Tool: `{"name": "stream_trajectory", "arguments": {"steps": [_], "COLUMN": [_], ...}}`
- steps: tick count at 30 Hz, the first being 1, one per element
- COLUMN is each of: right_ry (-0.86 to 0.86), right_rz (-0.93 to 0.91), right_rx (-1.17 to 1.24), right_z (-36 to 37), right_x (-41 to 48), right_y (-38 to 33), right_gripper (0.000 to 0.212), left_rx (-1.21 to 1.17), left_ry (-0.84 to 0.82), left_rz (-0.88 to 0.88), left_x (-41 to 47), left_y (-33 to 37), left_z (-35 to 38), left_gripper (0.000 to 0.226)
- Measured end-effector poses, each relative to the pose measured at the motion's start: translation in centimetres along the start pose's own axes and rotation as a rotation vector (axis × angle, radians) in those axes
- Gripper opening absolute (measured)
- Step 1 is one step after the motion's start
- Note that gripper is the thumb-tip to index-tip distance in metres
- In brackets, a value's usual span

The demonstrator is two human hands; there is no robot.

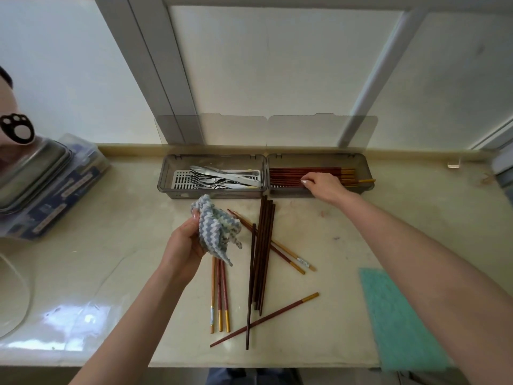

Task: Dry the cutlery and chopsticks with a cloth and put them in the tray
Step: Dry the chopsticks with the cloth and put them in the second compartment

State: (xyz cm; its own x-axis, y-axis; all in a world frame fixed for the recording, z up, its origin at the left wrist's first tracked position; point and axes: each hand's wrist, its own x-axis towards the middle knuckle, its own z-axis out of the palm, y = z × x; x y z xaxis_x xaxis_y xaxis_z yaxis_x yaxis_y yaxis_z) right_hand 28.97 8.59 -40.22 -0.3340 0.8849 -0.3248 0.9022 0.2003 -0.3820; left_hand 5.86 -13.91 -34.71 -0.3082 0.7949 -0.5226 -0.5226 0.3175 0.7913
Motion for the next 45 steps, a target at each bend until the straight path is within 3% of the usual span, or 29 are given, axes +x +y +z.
{"name": "stream_trajectory", "arguments": {"steps": [4,8,11,15,19,20,22,24,26,31,36,41,45], "right_ry": [0.072,-0.014,0.066,0.010,0.481,0.478,0.210,-0.037,-0.037,0.060,0.084,0.007,-0.147], "right_rz": [0.110,0.162,0.114,-0.034,-0.218,-0.289,-0.338,-0.281,-0.248,-0.161,-0.054,0.008,0.086], "right_rx": [0.037,0.097,0.202,0.168,0.071,0.091,0.070,-0.101,-0.236,-0.274,-0.238,-0.289,-0.437], "right_z": [-0.7,-1.2,-1.2,-0.5,0.6,1.4,4.0,7.2,9.9,12.5,12.1,11.2,8.4], "right_x": [0.5,0.8,1.0,0.7,-2.6,-4.1,-7.4,-10.3,-12.1,-13.9,-13.9,-13.4,-12.4], "right_y": [0.6,0.8,0.9,0.4,-1.9,-2.8,-4.3,-5.0,-4.7,-4.5,-4.5,-4.5,-4.2], "right_gripper": [0.029,0.026,0.025,0.032,0.025,0.023,0.019,0.019,0.024,0.030,0.026,0.024,0.025], "left_rx": [0.009,0.009,0.001,-0.020,-0.063,-0.082,-0.126,-0.178,-0.228,-0.287,-0.336,-0.380,-0.359], "left_ry": [-0.014,0.003,0.015,0.021,0.031,0.039,0.068,0.106,0.139,0.186,0.199,0.211,0.200], "left_rz": [-0.003,0.010,0.011,0.012,0.021,0.018,0.003,-0.018,-0.024,-0.012,-0.001,0.001,-0.012], "left_x": [-0.1,-0.3,-0.4,-0.5,-0.3,-0.3,-0.1,0.1,0.2,0.4,0.4,0.4,0.2], "left_y": [0.0,0.3,0.2,0.1,0.2,0.2,0.2,0.1,-0.1,-0.1,0.3,0.4,0.2], "left_z": [0.2,-0.1,-0.6,-0.8,-1.3,-1.5,-2.1,-2.8,-3.4,-4.7,-5.1,-5.0,-5.1], "left_gripper": [0.028,0.030,0.030,0.029,0.029,0.028,0.026,0.024,0.027,0.038,0.026,0.023,0.035]}}
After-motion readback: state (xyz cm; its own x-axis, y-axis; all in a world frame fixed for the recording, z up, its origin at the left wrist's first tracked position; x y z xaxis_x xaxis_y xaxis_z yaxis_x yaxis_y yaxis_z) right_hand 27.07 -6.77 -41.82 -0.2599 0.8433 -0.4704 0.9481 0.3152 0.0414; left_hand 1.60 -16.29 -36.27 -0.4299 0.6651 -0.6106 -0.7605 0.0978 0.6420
